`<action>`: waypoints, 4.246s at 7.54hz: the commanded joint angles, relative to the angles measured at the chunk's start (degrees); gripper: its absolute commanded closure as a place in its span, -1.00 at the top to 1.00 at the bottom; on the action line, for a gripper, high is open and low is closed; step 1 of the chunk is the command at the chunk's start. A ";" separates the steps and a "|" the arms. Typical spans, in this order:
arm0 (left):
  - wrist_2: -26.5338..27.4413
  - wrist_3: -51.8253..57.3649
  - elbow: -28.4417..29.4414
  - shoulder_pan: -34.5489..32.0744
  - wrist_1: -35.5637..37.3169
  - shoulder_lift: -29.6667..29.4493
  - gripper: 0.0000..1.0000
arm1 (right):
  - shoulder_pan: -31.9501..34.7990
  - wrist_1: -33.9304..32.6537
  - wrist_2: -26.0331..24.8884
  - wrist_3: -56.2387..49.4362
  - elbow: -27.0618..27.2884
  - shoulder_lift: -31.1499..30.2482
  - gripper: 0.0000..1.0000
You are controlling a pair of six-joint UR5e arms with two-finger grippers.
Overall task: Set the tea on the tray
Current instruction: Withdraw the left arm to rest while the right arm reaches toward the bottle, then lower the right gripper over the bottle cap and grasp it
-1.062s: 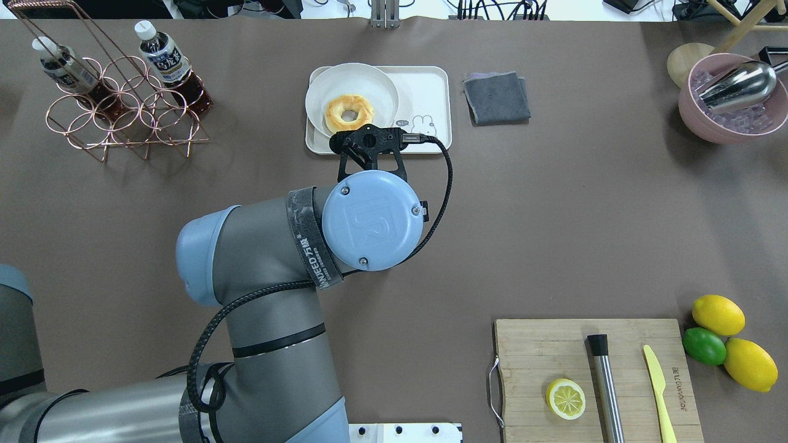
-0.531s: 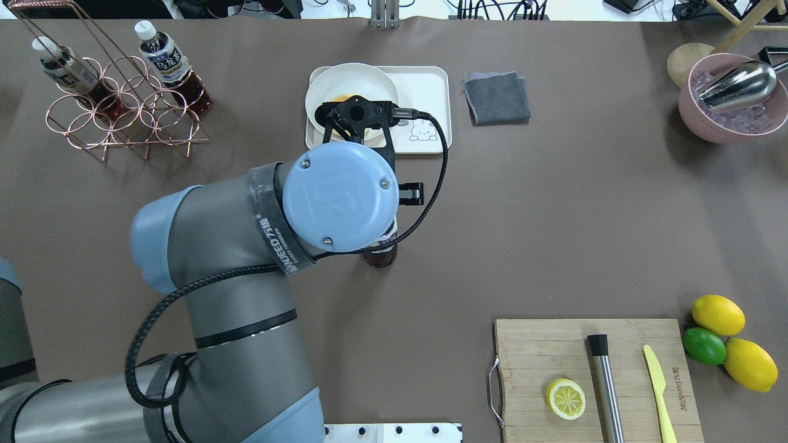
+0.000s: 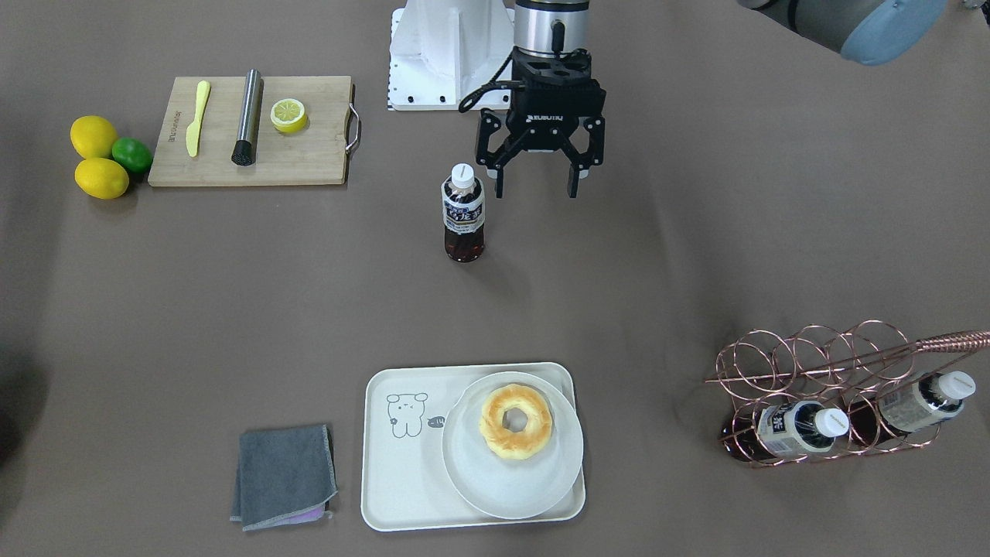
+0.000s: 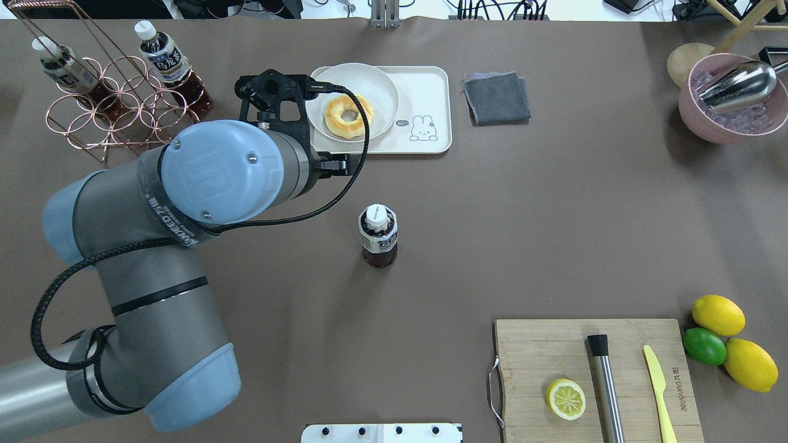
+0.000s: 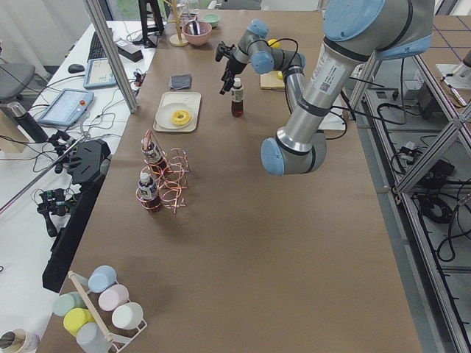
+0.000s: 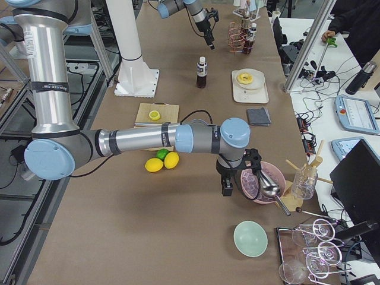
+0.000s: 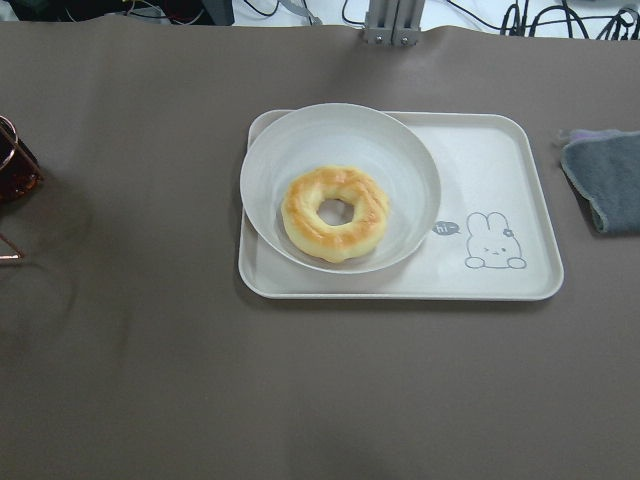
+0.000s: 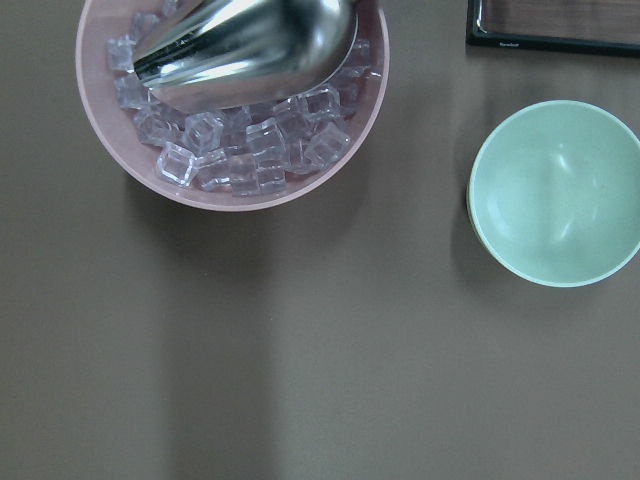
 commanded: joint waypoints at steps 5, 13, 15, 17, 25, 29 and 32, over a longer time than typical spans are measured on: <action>-18.41 19.61 -6.71 -17.63 -7.28 31.23 0.96 | -12.11 1.21 3.97 23.08 14.92 2.46 0.99; -42.80 81.22 9.62 -65.04 -12.65 46.76 0.96 | -47.98 -18.07 -13.93 64.45 20.15 40.57 1.00; -43.24 81.22 10.06 -65.83 -12.56 47.02 0.96 | -53.62 -18.46 -19.58 64.89 16.91 43.07 1.00; -43.33 81.22 10.50 -65.84 -12.64 47.03 0.96 | -56.88 -18.11 -22.55 69.44 11.55 48.07 1.00; -43.33 81.22 11.38 -65.75 -12.56 45.97 0.96 | -60.40 -10.73 -26.35 69.90 5.55 48.09 0.96; -43.33 81.22 12.60 -65.66 -12.65 45.01 0.96 | -61.02 -7.13 -26.35 72.01 3.35 48.09 0.61; -43.25 81.22 12.70 -65.66 -12.65 44.74 0.96 | -61.10 -7.30 -27.23 72.18 3.52 48.09 -0.15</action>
